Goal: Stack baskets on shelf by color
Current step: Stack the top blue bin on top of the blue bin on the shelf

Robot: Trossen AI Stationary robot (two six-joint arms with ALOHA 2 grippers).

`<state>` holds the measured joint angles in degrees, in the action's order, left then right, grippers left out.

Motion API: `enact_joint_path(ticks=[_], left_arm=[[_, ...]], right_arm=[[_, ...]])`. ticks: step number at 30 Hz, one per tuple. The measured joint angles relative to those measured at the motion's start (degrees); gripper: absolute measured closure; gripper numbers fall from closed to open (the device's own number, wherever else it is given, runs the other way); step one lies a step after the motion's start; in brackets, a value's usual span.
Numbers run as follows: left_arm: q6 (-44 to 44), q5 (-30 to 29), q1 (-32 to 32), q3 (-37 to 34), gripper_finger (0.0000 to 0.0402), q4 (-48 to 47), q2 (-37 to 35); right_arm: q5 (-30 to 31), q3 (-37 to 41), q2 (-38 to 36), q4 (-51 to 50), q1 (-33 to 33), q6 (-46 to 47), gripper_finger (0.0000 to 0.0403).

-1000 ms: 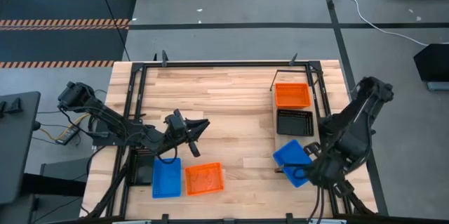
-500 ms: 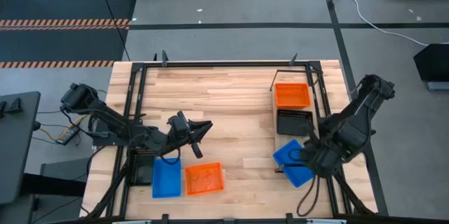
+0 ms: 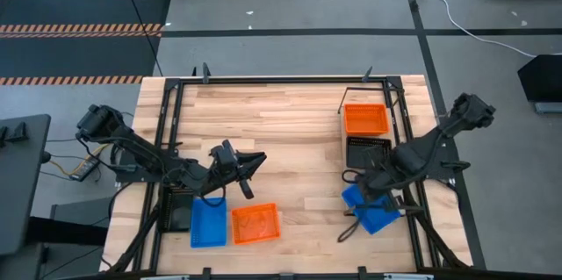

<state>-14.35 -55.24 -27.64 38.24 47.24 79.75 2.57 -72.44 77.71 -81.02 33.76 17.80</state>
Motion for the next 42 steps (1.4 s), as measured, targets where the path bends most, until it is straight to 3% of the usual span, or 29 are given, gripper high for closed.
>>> enact_joint_path(ticks=[7,17,28,32,42], left_arm=[[0.02,0.00,0.02,0.00,0.0349,0.02,0.00],[0.11,0.00,0.02,0.00,0.0349,0.02,-0.02],[0.11,-0.01,0.02,0.00,0.0349,0.02,-0.02],[0.11,-0.02,0.02,0.00,0.0349,0.02,-0.02],[0.02,-0.02,0.02,0.00,0.0349,0.04,-0.02]], right_arm=[[-5.82,5.53,0.00,1.88,-5.26,-0.13,0.0366],[0.80,7.31,0.00,0.11,-7.50,-12.65,0.0367],[1.90,7.31,0.00,6.44,-5.08,-28.43,0.0367],[3.68,7.31,0.00,10.35,-4.55,-29.99,0.0366],[1.73,10.49,0.02,15.61,-4.57,-31.89,0.0366]])
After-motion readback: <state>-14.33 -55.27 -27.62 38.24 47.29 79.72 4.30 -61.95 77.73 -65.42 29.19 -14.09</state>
